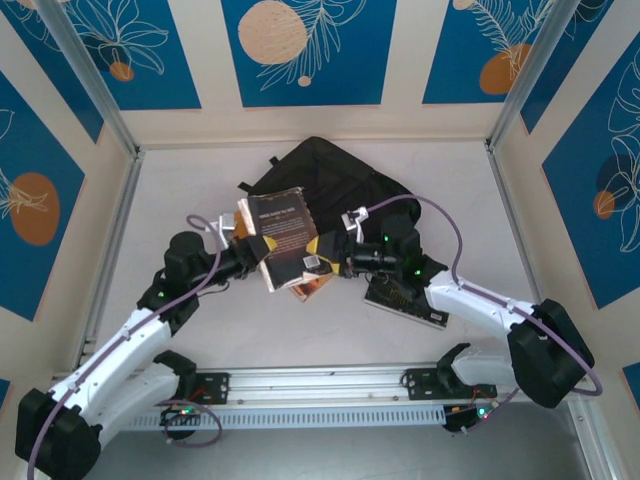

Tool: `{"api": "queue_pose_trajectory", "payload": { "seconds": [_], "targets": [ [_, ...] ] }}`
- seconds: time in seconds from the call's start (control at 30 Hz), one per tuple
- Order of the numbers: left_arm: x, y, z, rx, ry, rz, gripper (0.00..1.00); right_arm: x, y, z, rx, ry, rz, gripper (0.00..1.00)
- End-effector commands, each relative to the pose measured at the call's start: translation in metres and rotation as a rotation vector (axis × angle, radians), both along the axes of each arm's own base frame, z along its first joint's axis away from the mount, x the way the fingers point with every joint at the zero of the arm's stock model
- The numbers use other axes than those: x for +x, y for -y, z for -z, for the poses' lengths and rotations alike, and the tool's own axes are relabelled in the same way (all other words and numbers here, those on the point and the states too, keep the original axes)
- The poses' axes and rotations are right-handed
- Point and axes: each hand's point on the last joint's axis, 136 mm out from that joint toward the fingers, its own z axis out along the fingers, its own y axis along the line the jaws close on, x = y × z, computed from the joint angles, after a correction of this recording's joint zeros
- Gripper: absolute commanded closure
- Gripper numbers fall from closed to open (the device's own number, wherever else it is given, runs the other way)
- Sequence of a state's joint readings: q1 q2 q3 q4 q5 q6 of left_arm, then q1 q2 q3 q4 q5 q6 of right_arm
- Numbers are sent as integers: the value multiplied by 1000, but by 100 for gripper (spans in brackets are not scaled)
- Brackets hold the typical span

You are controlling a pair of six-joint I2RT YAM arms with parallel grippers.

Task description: Pack books, pencil case, and school supplies into a backpack

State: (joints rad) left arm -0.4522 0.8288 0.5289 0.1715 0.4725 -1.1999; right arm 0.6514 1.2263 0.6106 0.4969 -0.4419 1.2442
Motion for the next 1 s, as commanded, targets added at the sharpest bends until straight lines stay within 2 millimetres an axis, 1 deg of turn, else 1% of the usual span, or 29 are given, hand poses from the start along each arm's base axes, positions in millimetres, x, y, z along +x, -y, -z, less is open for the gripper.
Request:
{"api": "queue_pose_trajectory", "payload": {
  "seconds": [0.0,0.1,0.27,0.33,0.47,0.6,0.73,0.87,0.9,0.93,0.97],
  "targets": [
    [15,-13,-26,-112,50,-140,100,6,-6,-29,129,71,120,18],
    [20,-15,-28,-151,35,-169,100,1,-16,-36,173,84,137,17],
    [22,-11,-34,-181,26,-173,100,4,-26,-38,249,77,189,18],
    [21,-9,-36,-178,30,-167,100,6,-28,-40,284,78,205,21],
    [17,-4,-30,-165,17,-156,100,9,-34,-50,323,109,223,28],
    [15,0,-26,-142,13,-149,100,13,-37,-59,336,135,252,36],
    [14,0,-22,-121,7,-171,100,16,-38,-61,337,130,292,53],
    [11,4,-18,-99,1,-170,100,15,-39,-56,309,124,315,72],
    [11,6,-17,-92,1,-167,100,16,-39,-54,299,123,319,78],
    [11,8,-16,-81,0,-161,99,15,-38,-52,285,122,320,86],
    [10,9,-15,-65,-1,-155,94,15,-36,-48,266,123,328,93]
  ]
}}
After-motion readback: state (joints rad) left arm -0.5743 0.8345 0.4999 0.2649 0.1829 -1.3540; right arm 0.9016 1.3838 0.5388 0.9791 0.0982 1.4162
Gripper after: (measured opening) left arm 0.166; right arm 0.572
